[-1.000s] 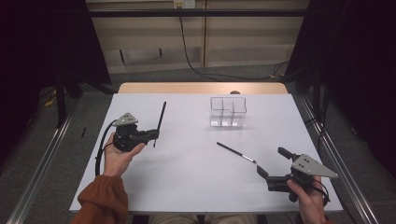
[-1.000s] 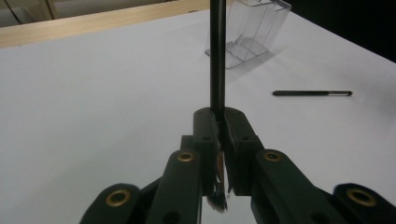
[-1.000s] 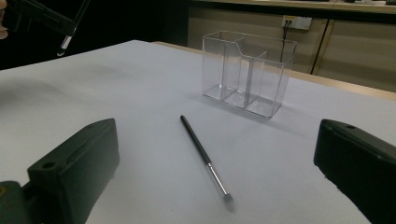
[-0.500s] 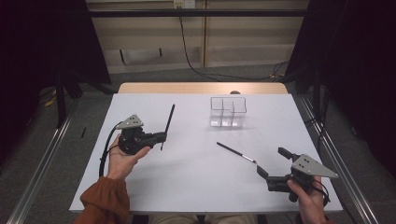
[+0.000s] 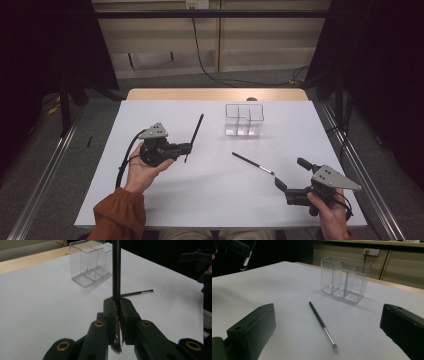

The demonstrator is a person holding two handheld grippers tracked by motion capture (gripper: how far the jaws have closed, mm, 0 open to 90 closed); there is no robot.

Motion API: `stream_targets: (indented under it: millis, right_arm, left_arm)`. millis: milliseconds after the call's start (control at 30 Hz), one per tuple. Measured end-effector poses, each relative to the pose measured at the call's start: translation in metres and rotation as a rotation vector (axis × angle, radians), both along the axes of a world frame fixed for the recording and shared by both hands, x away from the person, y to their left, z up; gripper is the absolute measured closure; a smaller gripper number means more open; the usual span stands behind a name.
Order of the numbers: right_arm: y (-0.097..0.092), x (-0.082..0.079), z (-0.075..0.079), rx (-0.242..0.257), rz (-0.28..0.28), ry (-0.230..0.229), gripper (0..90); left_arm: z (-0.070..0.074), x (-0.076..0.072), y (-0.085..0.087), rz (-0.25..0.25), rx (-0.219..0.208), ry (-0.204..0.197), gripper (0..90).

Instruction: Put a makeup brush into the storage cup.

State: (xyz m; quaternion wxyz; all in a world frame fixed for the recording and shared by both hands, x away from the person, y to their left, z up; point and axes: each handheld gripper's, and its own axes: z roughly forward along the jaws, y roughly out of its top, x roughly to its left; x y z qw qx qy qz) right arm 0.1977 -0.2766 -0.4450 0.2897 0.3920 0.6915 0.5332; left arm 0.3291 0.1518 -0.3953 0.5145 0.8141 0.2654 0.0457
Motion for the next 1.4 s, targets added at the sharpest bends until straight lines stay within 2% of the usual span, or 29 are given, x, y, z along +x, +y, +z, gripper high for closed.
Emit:
stream_targets:
  millis: [300,400,767,967,1233,1400]
  right_arm:
    - [0.0,0.0,0.0,0.001,0.002,-0.001,0.0]
    - [0.0,0.0,0.0,0.002,0.003,0.001,0.0]
    - [0.0,0.0,0.0,0.0,0.003,-0.002,0.0]
    - [0.001,0.001,0.0,0.003,0.006,0.006,0.0]
    - [0.001,0.0,0.0,0.001,0.008,0.004,0.0]
    - [0.001,0.0,0.0,0.002,0.009,0.006,0.0]
  left_arm:
    - [0.002,-0.005,-0.007,-0.034,0.0,0.009,84.5]
    - [0.002,-0.005,-0.011,-0.036,0.018,0.013,84.5]
    - [0.003,-0.011,-0.021,-0.086,0.036,0.033,84.5]
    - [0.006,-0.014,-0.025,-0.117,0.023,0.051,84.5]
    - [0.01,-0.02,-0.034,-0.166,0.062,0.072,84.5]
    - [0.011,-0.022,-0.038,-0.198,0.08,0.1,84.6]
